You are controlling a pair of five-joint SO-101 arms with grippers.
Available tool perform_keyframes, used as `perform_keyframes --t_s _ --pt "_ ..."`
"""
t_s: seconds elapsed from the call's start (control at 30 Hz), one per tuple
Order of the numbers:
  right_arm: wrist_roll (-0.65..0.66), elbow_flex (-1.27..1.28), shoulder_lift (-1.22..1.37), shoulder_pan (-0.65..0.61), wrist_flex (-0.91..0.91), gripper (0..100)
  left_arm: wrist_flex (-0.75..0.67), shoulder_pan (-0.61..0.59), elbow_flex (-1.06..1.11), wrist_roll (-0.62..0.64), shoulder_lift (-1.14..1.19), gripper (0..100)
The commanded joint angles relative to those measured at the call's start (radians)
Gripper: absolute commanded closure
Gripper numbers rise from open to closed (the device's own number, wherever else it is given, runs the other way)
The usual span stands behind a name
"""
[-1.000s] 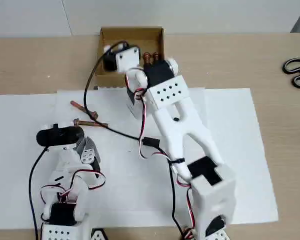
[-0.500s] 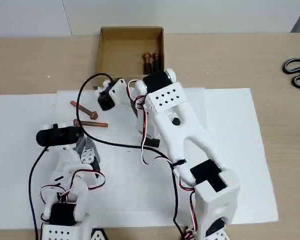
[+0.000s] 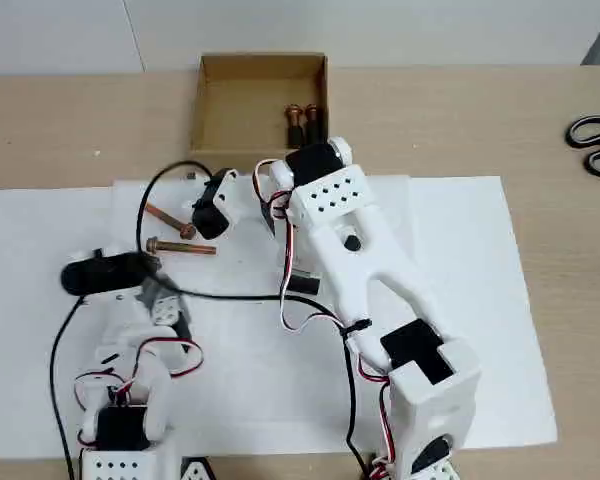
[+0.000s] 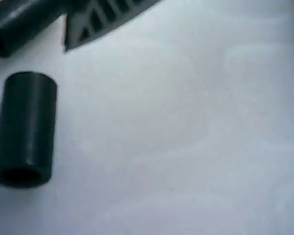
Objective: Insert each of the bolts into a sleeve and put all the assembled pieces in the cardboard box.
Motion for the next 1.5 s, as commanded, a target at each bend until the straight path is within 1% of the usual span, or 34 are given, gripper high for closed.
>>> perform_keyframes --t_s 0.0,0.17,0.53,1.1,1.47 --pt "0.015 0.002 0.004 0.002 -0.007 82.1 -0.011 -0.064 -0.004 -0.005 -0.011 99" --pt "0.015 0.021 0.053 -0.002 -0.010 82.1 -0.012 -0.077 -0.004 -0.006 -0.011 99" --pt "0.017 0.023 0.148 -0.004 -0.094 82.1 -0.009 -0.077 -0.004 -0.006 -0.011 99" --pt "0.017 0.025 0.315 -0.005 -0.154 82.3 -0.009 -0.077 -0.004 -0.006 -0.011 99" --pt "0.009 0.025 0.412 -0.002 -0.157 82.4 -0.008 -0.077 -0.004 -0.006 -0.011 99"
